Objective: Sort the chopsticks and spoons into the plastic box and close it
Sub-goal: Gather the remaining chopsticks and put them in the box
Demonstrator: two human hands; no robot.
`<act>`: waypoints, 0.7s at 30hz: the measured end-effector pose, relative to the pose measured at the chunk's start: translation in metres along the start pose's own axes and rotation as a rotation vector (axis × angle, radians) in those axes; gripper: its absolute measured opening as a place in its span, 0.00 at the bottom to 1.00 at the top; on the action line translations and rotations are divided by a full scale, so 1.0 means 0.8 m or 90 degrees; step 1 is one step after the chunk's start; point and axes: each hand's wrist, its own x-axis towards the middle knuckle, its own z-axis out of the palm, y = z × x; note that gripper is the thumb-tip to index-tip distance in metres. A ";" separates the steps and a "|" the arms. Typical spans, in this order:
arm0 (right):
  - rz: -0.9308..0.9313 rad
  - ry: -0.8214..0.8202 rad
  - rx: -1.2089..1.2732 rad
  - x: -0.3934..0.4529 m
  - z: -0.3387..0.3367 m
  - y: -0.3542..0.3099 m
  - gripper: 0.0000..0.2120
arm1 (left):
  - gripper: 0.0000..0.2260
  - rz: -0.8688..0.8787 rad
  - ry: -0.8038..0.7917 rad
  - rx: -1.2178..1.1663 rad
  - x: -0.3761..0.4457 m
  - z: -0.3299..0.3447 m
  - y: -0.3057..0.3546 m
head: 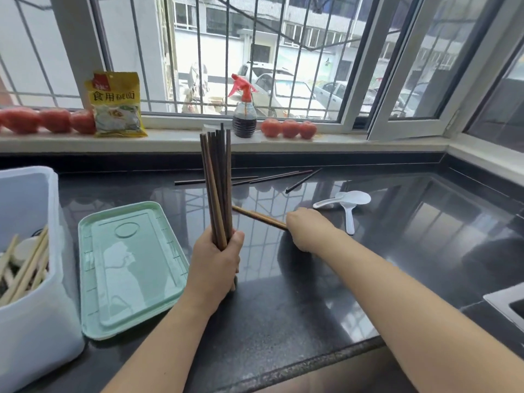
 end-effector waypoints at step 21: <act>-0.523 0.577 -0.212 -0.028 -0.048 0.010 0.11 | 0.07 -0.234 -0.283 -0.274 -0.019 0.003 0.033</act>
